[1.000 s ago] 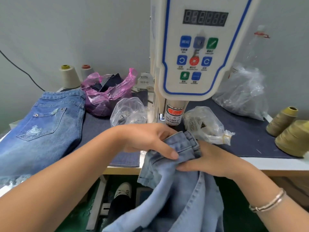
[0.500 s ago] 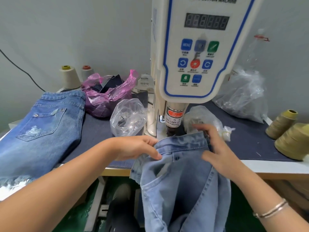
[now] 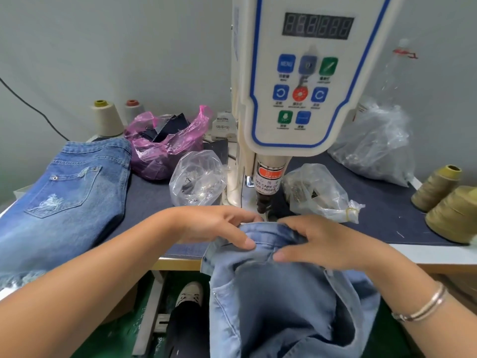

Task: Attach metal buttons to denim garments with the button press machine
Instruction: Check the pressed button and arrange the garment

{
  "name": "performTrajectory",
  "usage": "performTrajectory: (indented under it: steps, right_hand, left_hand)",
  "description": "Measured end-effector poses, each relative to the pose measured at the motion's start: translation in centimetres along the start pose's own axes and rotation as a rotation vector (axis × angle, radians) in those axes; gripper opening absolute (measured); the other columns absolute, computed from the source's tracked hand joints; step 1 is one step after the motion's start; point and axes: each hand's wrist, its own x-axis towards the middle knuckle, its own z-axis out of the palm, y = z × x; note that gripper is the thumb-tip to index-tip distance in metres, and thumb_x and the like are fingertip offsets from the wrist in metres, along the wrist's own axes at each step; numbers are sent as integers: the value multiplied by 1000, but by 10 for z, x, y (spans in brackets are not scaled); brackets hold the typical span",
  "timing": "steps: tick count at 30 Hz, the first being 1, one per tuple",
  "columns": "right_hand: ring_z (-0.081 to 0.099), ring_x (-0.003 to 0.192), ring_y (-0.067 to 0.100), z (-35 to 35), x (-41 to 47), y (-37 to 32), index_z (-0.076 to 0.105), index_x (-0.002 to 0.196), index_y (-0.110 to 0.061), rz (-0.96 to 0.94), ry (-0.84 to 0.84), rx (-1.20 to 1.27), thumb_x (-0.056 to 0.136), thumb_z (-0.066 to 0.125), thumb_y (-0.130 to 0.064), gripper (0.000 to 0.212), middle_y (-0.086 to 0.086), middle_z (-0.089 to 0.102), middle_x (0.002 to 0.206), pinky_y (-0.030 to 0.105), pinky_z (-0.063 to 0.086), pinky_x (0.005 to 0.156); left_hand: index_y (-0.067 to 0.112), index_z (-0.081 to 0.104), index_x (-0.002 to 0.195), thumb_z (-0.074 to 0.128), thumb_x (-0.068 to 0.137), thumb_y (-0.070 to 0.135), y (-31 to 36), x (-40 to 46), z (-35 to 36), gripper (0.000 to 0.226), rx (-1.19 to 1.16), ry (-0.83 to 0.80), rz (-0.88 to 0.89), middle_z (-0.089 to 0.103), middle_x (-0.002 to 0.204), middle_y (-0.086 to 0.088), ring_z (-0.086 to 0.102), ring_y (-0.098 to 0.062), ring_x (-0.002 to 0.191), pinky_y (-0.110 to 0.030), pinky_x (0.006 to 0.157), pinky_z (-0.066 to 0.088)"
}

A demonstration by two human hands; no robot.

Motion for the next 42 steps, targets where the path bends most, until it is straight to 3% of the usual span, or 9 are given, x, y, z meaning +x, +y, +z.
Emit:
performTrajectory:
  steps: [3,9,13,16,21,25,28,35,42]
  right_hand:
    - [55,95,25,5,-4,12,67,106,-7,2,-42,615,75,68,-26,36,26,65,111,45,41,84]
    - [68,88,20,27,5,32,75,94,-10,-1,15,1052,75,74,-25,25,14,71,98,29,54,78]
    - [61,105,30,29,14,39,64,115,4,129,33,1030,84,61,-21,39,25,64,118,37,48,94]
    - [64,99,24,26,26,42,66,114,0,215,45,929,90,58,-20,32,19,67,114,31,51,86]
    - [63,69,9,16,45,36,77,84,-13,258,113,725,92,60,-28,24,4,71,80,21,48,63]
    - [58,54,2,14,56,32,73,60,-23,210,188,694,94,55,-22,39,-6,67,61,14,44,49]
    - [47,47,-1,16,64,35,62,48,-23,169,312,601,92,56,-19,45,-12,55,51,10,38,47]
    - [43,50,-4,21,80,46,64,71,-3,96,487,393,92,57,-19,27,-7,52,58,8,34,49]
    - [51,73,11,24,88,56,67,95,9,76,524,506,92,60,-21,30,21,62,76,13,39,59]
  left_hand:
    - [17,53,125,75,66,36,1,-5,-4,66,218,-21,-111,60,130,2,54,-13,121,-16,92,47]
    - [2,64,99,81,52,42,-30,-2,24,63,177,-65,-224,62,94,-11,59,-24,86,-37,88,45]
    - [-5,65,96,72,57,10,-53,-5,19,42,-69,141,-78,66,91,-12,63,-23,84,-34,79,49]
    - [-4,58,114,50,62,-8,-54,-9,5,52,-218,158,-47,65,106,-20,64,-31,100,-40,86,50]
    - [8,62,110,42,52,3,-52,-7,-11,62,20,393,-21,60,92,-10,54,-21,84,-32,72,38]
    - [9,67,112,46,56,11,-55,0,-12,60,-114,436,24,64,85,-8,55,-23,76,-26,64,40]
    - [18,67,118,65,74,40,-57,2,-12,50,-168,366,56,69,116,-9,66,-24,106,-33,93,48]
    - [30,74,96,76,67,46,-67,13,-9,33,-156,591,74,75,98,0,70,-15,91,-26,76,51]
    - [31,69,103,80,61,49,-69,19,-16,47,-105,559,104,73,105,-1,70,-19,99,-37,90,53]
